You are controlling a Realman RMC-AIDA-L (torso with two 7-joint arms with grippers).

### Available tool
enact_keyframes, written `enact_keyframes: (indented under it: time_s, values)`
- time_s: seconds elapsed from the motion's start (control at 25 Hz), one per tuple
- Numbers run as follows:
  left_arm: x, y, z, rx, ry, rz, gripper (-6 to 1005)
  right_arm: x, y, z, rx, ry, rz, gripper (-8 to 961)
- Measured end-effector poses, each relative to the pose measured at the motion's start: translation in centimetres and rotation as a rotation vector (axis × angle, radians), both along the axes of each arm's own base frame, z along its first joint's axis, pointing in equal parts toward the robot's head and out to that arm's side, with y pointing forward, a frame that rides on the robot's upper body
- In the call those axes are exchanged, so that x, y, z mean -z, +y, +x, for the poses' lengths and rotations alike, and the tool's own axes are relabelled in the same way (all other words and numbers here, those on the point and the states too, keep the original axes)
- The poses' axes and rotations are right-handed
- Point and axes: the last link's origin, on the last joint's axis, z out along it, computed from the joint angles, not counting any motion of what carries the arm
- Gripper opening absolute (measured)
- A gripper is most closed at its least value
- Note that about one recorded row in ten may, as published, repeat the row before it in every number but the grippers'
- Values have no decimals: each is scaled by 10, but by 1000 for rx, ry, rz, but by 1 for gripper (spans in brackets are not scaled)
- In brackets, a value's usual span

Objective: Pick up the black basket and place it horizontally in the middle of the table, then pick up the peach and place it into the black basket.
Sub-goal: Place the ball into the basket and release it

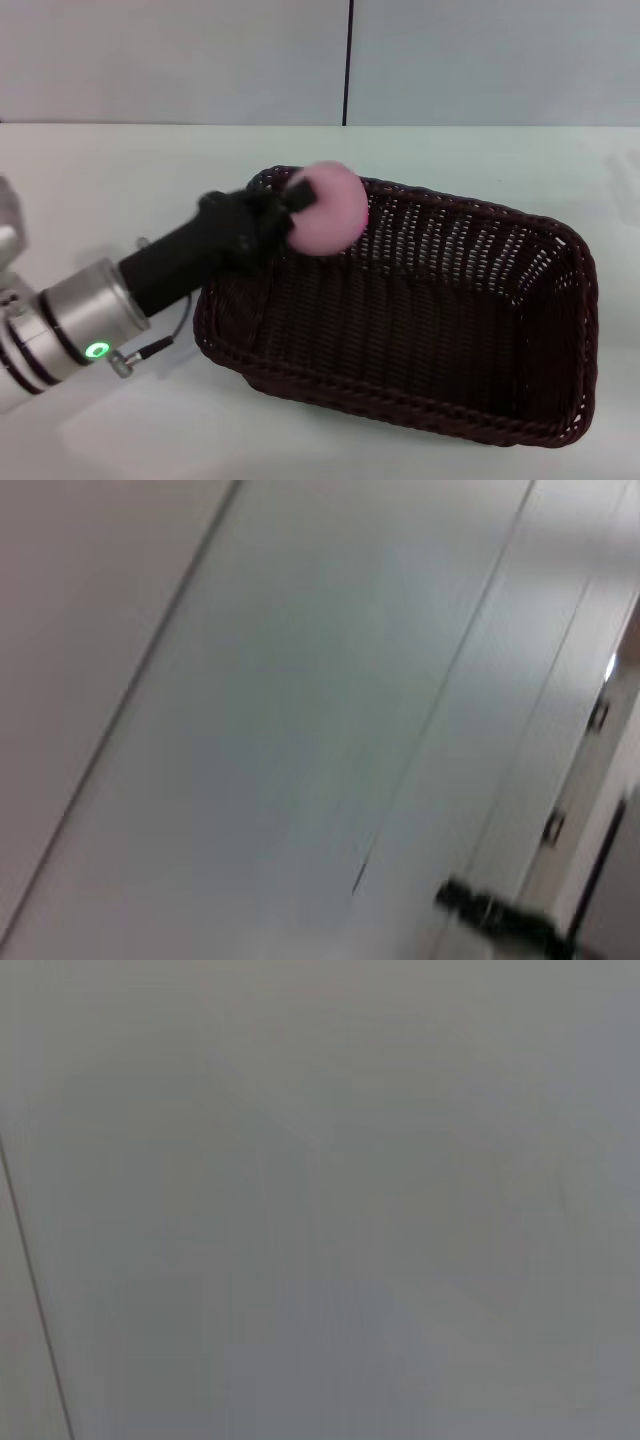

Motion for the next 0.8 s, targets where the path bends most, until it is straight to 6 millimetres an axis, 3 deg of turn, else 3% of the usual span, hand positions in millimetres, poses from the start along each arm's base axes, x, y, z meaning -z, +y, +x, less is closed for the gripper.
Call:
enact_keyframes:
  time_s: [0.28,0.8]
  values:
    - [16,10,-7,-15,154,-7,47,5,1,-1,6,8,-15,331]
    - [7,22,-15,-20,225,109,56,8,4,-3,9,13,-24,332]
